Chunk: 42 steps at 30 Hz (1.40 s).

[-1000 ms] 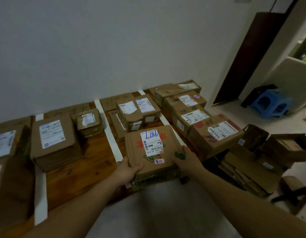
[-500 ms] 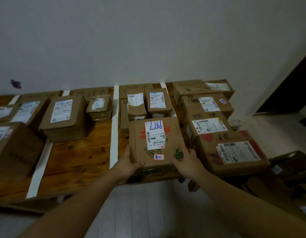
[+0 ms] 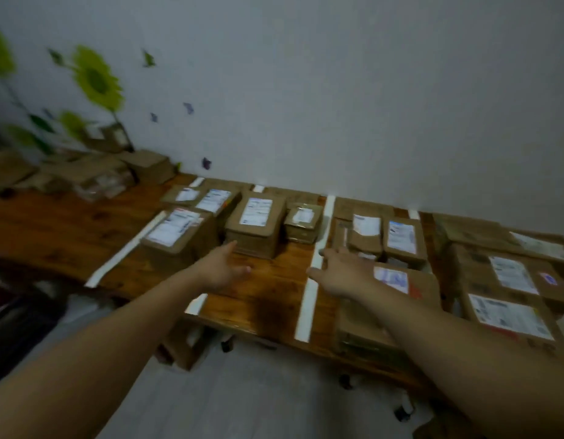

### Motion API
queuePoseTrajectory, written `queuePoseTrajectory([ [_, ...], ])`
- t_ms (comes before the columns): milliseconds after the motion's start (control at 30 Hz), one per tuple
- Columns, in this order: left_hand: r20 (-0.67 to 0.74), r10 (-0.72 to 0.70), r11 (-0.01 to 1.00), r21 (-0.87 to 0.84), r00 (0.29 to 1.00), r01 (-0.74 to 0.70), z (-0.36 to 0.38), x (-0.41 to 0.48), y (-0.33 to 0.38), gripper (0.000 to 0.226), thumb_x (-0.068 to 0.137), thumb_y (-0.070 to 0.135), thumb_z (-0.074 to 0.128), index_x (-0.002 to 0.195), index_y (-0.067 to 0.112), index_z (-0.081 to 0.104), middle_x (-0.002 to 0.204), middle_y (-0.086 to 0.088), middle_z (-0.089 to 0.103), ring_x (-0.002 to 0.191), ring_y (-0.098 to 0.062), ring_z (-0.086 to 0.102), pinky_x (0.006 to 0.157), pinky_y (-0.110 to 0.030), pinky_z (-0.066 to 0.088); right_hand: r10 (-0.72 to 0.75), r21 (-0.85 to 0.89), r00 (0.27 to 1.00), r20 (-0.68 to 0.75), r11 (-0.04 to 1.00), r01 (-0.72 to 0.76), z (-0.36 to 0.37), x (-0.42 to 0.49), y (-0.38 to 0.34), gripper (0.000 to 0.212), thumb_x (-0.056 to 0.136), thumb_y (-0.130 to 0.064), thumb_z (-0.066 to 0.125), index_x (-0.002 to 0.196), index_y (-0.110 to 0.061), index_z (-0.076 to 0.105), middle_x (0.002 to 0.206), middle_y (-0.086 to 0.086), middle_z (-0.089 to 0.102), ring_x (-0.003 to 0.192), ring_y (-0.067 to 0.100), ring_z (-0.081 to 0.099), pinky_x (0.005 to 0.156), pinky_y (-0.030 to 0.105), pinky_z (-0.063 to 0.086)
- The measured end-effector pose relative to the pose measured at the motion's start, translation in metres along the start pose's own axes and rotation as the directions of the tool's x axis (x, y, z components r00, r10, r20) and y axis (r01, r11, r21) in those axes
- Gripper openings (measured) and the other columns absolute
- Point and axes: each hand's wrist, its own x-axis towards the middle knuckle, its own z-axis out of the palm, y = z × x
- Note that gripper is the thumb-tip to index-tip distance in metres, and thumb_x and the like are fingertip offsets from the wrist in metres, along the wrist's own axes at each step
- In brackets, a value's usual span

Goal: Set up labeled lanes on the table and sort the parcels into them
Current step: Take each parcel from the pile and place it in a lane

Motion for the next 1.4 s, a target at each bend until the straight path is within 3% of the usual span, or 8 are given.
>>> queuePoseTrajectory([
  [167, -0.214, 0.015, 1.0, 0.007, 0.977, -0.014, -0.114, -0.029, -0.087, 0.07, 0.086, 0.03, 0.066, 0.144, 0.016, 0.031, 0.145, -0.005, 0.041, 0.117, -0.014, 0.047, 0.085, -0.017, 0.033, -0.16, -0.08, 0.987, -0.015, 0.984, 0.158, 0.015, 0.041, -0.151, 0.072, 0.087, -0.063, 0.047, 0.144, -0.02, 0.036, 0.146, 0.012, 0.037, 0.13, 0.032, 0.038, 0.104, 0.041, 0.038],
  [300, -0.27, -0.1, 0.994, 0.006, 0.958, 0.106, -0.206, -0.039, -0.162, 0.081, 0.086, 0.042, 0.063, 0.149, 0.017, 0.018, 0.155, -0.005, 0.021, 0.138, -0.023, 0.028, 0.102, -0.03, 0.032, -0.235, -0.056, 0.972, -0.01, 0.971, 0.234, 0.035, 0.069, -0.26, 0.072, 0.085, -0.063, 0.049, 0.144, -0.023, 0.037, 0.148, 0.011, 0.035, 0.131, 0.034, 0.038, 0.104, 0.041, 0.038],
  [400, -0.326, -0.164, 0.986, -0.037, 0.931, 0.161, -0.262, -0.044, -0.205, 0.079, 0.085, 0.043, 0.063, 0.148, 0.025, 0.02, 0.155, -0.003, 0.021, 0.138, -0.024, 0.027, 0.095, -0.03, 0.033, -0.289, -0.048, 0.957, -0.01, 0.956, 0.288, 0.051, 0.085, -0.325, 0.075, 0.084, -0.065, 0.049, 0.145, -0.024, 0.034, 0.15, 0.01, 0.034, 0.132, 0.033, 0.039, 0.102, 0.041, 0.039],
  [533, -0.368, -0.229, 0.973, -0.091, 0.901, 0.211, -0.32, -0.039, -0.252, 0.081, 0.084, 0.043, 0.064, 0.148, 0.028, 0.018, 0.156, -0.003, 0.016, 0.14, -0.025, 0.023, 0.106, -0.039, 0.032, -0.355, -0.054, 0.935, 0.0, 0.933, 0.355, 0.068, 0.113, -0.395, 0.073, 0.085, -0.063, 0.05, 0.143, -0.022, 0.037, 0.148, 0.009, 0.038, 0.128, 0.03, 0.041, 0.101, 0.038, 0.039],
  [1033, -0.364, -0.332, 0.943, -0.089, 0.87, 0.322, -0.482, 0.112, -0.372, 0.075, 0.088, 0.038, 0.06, 0.149, 0.028, 0.017, 0.157, -0.006, 0.012, 0.142, -0.027, 0.018, 0.112, -0.047, 0.027, -0.472, -0.049, 0.88, 0.056, 0.879, 0.474, 0.114, 0.357, -0.607, 0.078, 0.086, -0.064, 0.048, 0.148, -0.021, 0.029, 0.151, 0.01, 0.03, 0.135, 0.03, 0.033, 0.105, 0.04, 0.035],
  [1167, -0.335, -0.356, 0.934, -0.116, 0.872, 0.337, -0.527, 0.161, -0.4, 0.074, 0.089, 0.038, 0.059, 0.149, 0.028, 0.016, 0.156, -0.006, 0.014, 0.139, -0.029, 0.026, 0.097, -0.035, 0.039, -0.434, -0.007, 0.898, 0.076, 0.9, 0.436, 0.124, 0.422, -0.642, 0.078, 0.086, -0.063, 0.051, 0.148, -0.021, 0.03, 0.152, 0.01, 0.029, 0.134, 0.029, 0.036, 0.106, 0.041, 0.037],
  [1300, -0.3, -0.33, 0.942, -0.037, 0.895, 0.334, -0.555, 0.217, -0.426, 0.074, 0.088, 0.039, 0.059, 0.149, 0.024, 0.019, 0.155, -0.008, 0.019, 0.138, -0.028, 0.026, 0.107, -0.039, 0.031, -0.376, 0.022, 0.915, 0.146, 0.926, 0.377, 0.145, 0.468, -0.654, 0.077, 0.087, -0.06, 0.051, 0.149, -0.02, 0.029, 0.151, 0.011, 0.033, 0.133, 0.03, 0.037, 0.105, 0.041, 0.039],
  [1400, -0.224, -0.272, 0.961, -0.017, 0.936, 0.275, -0.565, 0.269, -0.441, 0.07, 0.089, 0.037, 0.059, 0.147, 0.022, 0.024, 0.149, -0.008, 0.032, 0.122, -0.02, 0.046, 0.091, -0.025, 0.04, -0.322, -0.022, 0.929, 0.181, 0.943, 0.331, 0.165, 0.495, -0.656, 0.074, 0.09, -0.061, 0.045, 0.147, -0.014, 0.034, 0.154, 0.012, 0.026, 0.138, 0.031, 0.03, 0.11, 0.04, 0.03],
])
